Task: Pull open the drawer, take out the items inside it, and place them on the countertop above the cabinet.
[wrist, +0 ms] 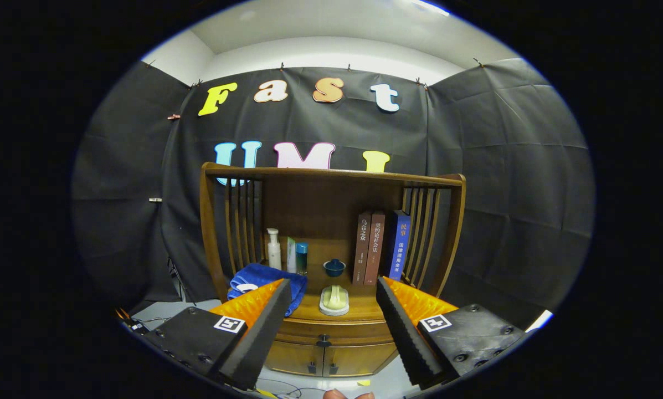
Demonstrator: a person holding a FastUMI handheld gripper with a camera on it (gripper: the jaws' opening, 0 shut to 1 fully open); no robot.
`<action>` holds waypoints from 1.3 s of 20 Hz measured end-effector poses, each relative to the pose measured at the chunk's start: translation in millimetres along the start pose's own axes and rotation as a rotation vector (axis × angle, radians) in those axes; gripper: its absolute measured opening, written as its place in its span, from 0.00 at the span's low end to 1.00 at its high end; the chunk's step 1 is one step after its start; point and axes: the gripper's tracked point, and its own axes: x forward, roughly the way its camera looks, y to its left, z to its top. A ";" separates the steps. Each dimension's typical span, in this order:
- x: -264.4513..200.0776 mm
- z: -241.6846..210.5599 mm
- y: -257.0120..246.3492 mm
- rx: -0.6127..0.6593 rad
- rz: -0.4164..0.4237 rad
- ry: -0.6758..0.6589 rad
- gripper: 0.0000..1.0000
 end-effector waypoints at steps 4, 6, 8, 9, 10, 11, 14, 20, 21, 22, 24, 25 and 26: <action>0.0 -4.2 1.3 -0.007 0.005 0.012 0.99; 0.7 -2.7 0.6 -0.003 0.003 0.011 0.99; 1.4 -1.7 -1.7 0.001 -0.003 0.009 0.99; 2.0 -1.1 -3.3 0.004 -0.007 0.007 0.99; 1.4 1.4 -4.3 0.009 -0.010 -0.001 0.99; 1.0 2.7 -5.3 0.011 -0.012 -0.003 0.99; -0.7 4.1 -7.6 0.016 -0.012 -0.002 0.99; 1.4 2.4 -7.8 0.005 -0.016 -0.003 0.99; 1.4 1.9 -7.6 0.006 -0.015 -0.002 0.99; 1.7 0.8 -6.9 0.007 -0.015 0.000 0.99; 1.9 0.4 -5.5 0.008 -0.014 0.005 0.99; 2.1 0.3 -5.3 0.007 -0.014 0.006 0.99; 2.6 0.7 -4.6 0.008 -0.014 0.005 0.99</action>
